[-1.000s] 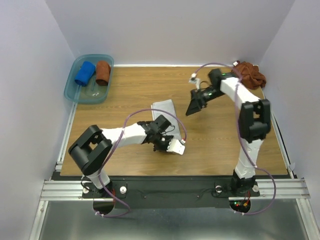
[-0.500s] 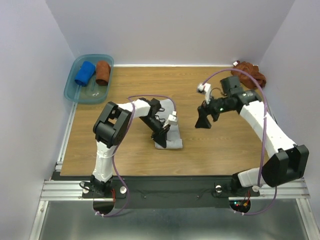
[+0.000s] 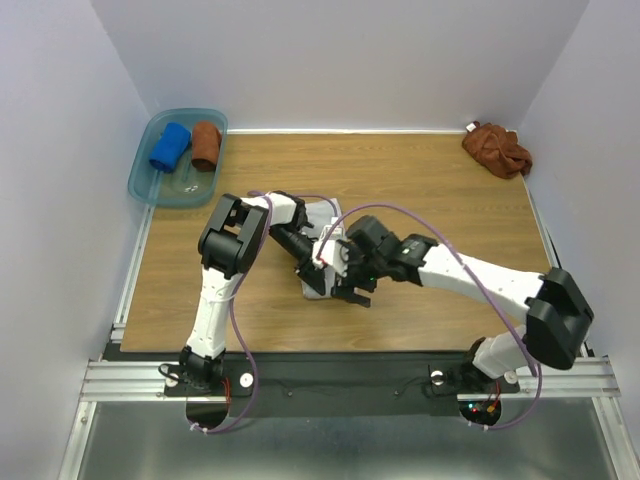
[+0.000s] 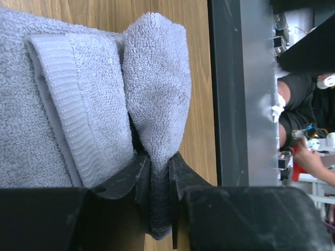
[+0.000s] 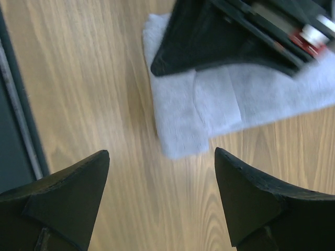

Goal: Roll the towels
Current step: Roll the towel

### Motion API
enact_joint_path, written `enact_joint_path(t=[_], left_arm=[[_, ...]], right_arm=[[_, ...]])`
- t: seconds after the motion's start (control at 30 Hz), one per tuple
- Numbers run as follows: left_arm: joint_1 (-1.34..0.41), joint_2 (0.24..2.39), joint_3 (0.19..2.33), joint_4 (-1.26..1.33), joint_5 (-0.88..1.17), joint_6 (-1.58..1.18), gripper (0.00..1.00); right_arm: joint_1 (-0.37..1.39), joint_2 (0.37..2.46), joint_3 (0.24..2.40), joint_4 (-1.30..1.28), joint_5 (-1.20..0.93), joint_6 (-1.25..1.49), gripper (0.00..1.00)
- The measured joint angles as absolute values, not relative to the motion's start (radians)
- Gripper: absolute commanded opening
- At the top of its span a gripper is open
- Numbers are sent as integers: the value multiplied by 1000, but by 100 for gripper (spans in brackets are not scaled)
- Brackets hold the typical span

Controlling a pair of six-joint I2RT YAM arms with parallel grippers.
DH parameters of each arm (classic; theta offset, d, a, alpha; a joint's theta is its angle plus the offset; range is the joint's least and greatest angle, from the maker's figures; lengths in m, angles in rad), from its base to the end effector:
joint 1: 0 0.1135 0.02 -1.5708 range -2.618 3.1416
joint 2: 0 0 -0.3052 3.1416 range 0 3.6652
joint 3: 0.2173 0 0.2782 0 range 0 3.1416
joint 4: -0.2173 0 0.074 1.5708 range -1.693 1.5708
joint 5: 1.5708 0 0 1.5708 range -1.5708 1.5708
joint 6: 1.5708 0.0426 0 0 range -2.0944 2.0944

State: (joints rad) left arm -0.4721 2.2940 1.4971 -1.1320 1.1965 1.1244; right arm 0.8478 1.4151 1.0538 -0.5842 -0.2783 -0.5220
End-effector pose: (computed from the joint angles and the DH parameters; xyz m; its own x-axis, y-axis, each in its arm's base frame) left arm 0.3590 -0.2278 0.1060 -0.4722 0.6114 -0.6350 0.6987 -0.1796 -0.6925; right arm 0.1998 0.2442 0.2819 -0.0525 -0.7841 -0.6184 -0.9847 0.1438 -0.0988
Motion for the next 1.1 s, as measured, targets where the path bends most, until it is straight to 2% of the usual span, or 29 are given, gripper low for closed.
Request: enact_joint_path(t=[0.2, 0.33, 0.4, 0.5, 0.53, 0.57, 0.6, 0.77, 0.93, 0.97, 1.1], left_arm=[[-459, 2317, 1512, -1171, 1200, 1124, 19], [-450, 2325, 1514, -1188, 1203, 1124, 19], [-447, 2327, 1514, -1194, 1203, 1125, 20], [-442, 2329, 1515, -1200, 1200, 1125, 23], [-441, 2329, 1516, -1203, 1196, 1126, 26], [-440, 2330, 1520, -1207, 1191, 1126, 29], [-440, 2330, 1523, -1209, 1185, 1126, 33], [-434, 2326, 1557, -1241, 1153, 1121, 52], [-413, 2275, 1583, -1242, 1082, 1127, 66], [-397, 2251, 1587, -1220, 1052, 1134, 74], [-294, 2169, 1586, -1148, 986, 1174, 77]], right_arm=[[970, 1556, 1008, -424, -177, -579, 83], [994, 1621, 967, -335, -141, -617, 73], [997, 1645, 947, -297, -122, -638, 72], [996, 1658, 931, -247, -107, -668, 42], [996, 1660, 928, -230, -96, -670, 21], [996, 1663, 925, -215, -91, -682, 8], [995, 1666, 919, -201, -83, -681, 1], [994, 1666, 916, -183, -98, -661, 1], [958, 1685, 968, -255, -207, -576, 1], [944, 1689, 981, -273, -233, -558, 1], [878, 1702, 1024, -388, -397, -469, 0]])
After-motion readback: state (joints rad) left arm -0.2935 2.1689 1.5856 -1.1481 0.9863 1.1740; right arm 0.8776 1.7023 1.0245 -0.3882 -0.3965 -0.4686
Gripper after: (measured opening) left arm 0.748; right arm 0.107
